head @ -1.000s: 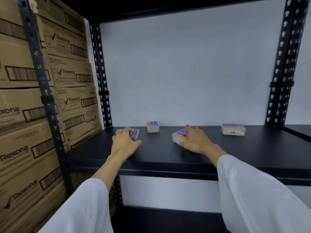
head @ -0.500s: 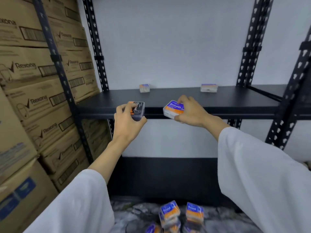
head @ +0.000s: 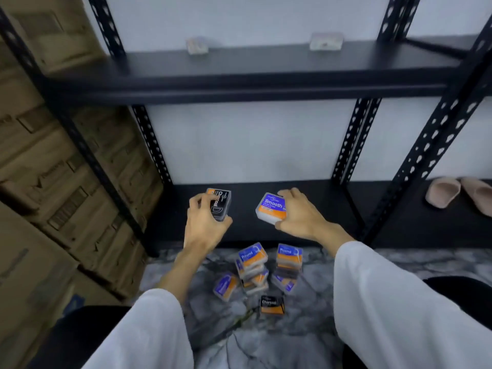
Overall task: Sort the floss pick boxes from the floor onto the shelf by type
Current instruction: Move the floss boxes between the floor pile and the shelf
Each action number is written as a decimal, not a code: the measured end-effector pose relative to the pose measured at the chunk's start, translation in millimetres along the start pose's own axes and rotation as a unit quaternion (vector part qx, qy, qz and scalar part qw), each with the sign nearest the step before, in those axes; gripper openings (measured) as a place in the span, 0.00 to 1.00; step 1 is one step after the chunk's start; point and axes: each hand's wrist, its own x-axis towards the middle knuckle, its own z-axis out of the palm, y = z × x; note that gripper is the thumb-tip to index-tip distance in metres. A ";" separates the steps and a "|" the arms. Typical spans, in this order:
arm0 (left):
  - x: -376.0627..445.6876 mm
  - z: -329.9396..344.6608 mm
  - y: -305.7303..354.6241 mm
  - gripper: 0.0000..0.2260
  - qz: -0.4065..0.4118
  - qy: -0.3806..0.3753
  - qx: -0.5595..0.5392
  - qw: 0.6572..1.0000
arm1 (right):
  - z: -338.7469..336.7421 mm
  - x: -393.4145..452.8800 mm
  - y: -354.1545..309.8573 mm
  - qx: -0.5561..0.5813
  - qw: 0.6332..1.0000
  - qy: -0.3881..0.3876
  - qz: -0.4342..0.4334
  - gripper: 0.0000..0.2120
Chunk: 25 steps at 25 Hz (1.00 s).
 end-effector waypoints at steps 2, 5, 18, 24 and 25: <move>-9.0 35.1 -26.9 0.23 -0.021 -0.040 -0.002 0.999 | 39.8 -2.8 29.5 0.005 0.999 -0.031 0.026 0.26; -18.6 86.3 -59.0 0.23 -0.024 -0.109 -0.019 0.994 | 93.6 -4.1 72.6 0.003 0.996 -0.069 0.063 0.24; -17.5 177.4 -104.2 0.27 0.035 -0.143 -0.016 0.989 | 162.1 30.1 143.0 -0.002 0.989 -0.066 0.135 0.34; -32.3 158.3 -108.7 0.24 0.055 -0.114 0.006 0.992 | 166.7 5.9 134.3 -0.013 0.988 -0.106 0.108 0.35; -36.2 154.5 -114.0 0.24 0.047 -0.096 0.004 0.994 | 169.1 0.3 132.7 -0.015 0.988 -0.112 0.108 0.34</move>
